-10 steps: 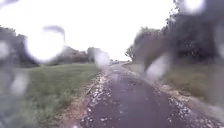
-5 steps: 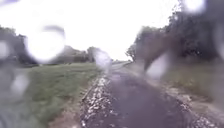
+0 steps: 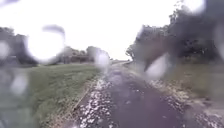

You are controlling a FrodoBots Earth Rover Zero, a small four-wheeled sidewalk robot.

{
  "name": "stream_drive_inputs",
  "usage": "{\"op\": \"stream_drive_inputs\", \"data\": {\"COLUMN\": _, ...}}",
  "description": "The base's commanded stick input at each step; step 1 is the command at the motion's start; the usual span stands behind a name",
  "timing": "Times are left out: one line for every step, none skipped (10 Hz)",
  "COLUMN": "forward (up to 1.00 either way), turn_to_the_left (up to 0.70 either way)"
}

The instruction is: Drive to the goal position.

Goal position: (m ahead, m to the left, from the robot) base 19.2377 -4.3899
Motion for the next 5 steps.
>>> {"op": "stream_drive_inputs", "data": {"forward": 0.7, "turn_to_the_left": -0.09}}
{"op": "stream_drive_inputs", "data": {"forward": 0.7, "turn_to_the_left": 0.0}}
{"op": "stream_drive_inputs", "data": {"forward": 0.7, "turn_to_the_left": 0.0}}
{"op": "stream_drive_inputs", "data": {"forward": 0.7, "turn_to_the_left": 0.0}}
{"op": "stream_drive_inputs", "data": {"forward": 0.7, "turn_to_the_left": 0.0}}
